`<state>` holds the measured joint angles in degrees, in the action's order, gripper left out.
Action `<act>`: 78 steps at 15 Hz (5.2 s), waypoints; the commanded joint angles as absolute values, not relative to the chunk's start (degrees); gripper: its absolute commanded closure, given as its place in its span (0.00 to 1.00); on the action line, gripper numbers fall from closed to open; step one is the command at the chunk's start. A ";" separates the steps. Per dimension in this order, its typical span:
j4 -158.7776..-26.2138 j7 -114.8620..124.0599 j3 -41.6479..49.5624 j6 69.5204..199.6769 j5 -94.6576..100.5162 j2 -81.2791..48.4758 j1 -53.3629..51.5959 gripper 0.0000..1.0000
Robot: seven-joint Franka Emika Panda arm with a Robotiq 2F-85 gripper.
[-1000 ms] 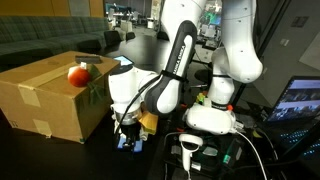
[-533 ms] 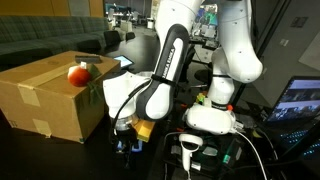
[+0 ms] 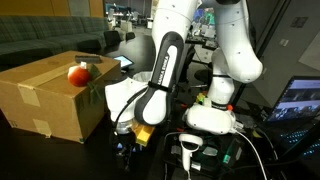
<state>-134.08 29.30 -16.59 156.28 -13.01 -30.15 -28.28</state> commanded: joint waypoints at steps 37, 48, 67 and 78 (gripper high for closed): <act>-134.72 15.08 -17.06 161.71 -8.86 -31.52 -19.44 0.00; -129.93 7.34 -21.22 160.32 -12.56 -37.70 -13.41 0.00; -130.66 10.40 -20.11 161.35 -13.51 -36.97 -14.05 0.64; -140.41 14.96 -17.65 155.03 -9.13 -16.30 -21.27 0.64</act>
